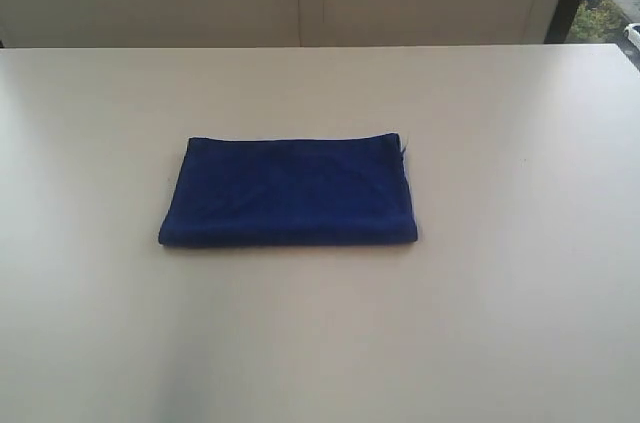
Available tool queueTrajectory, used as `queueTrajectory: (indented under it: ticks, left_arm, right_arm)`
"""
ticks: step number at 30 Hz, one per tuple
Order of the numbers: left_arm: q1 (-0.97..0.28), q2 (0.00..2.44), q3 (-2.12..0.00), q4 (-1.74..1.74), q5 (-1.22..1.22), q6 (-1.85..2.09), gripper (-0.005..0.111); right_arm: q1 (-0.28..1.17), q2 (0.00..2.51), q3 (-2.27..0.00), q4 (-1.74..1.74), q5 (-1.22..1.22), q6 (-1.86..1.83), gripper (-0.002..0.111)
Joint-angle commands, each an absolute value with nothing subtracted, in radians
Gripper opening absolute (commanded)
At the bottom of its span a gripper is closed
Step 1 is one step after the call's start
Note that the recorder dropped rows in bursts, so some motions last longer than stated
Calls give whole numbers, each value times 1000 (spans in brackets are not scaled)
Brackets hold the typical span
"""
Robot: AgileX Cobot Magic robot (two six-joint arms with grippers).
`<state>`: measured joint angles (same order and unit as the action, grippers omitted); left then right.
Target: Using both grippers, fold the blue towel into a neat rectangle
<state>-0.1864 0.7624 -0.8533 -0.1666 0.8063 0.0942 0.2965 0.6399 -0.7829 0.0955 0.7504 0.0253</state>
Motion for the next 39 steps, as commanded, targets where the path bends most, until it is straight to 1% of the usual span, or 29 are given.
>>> queueTrajectory:
  ticks: [1,3,6,12,24,27,34,39]
  left_arm:
    - [-186,682,-763,-178,690,111,0]
    - [-186,675,-724,-178,605,111,0]
    - [-186,677,-693,-176,543,111,0]
    - [-186,675,-693,-168,567,111,0]
    - [-186,675,-693,-168,567,111,0]
    - [-186,675,-693,-168,567,111,0]
    - [-186,675,-693,-168,567,111,0]
    - [-186,675,-693,-168,567,111,0]
  right_arm:
    - [288,540,-672,48,639,20,0]
    - [288,529,-611,44,508,20,0]
    - [288,532,-551,25,386,20,0]
    - [288,532,-547,25,440,32,0]
    - [288,520,-547,27,444,32,0]
    - [245,496,-547,28,446,32,0]
    - [54,362,-547,28,446,32,0]
    - [34,283,-547,28,446,32,0]
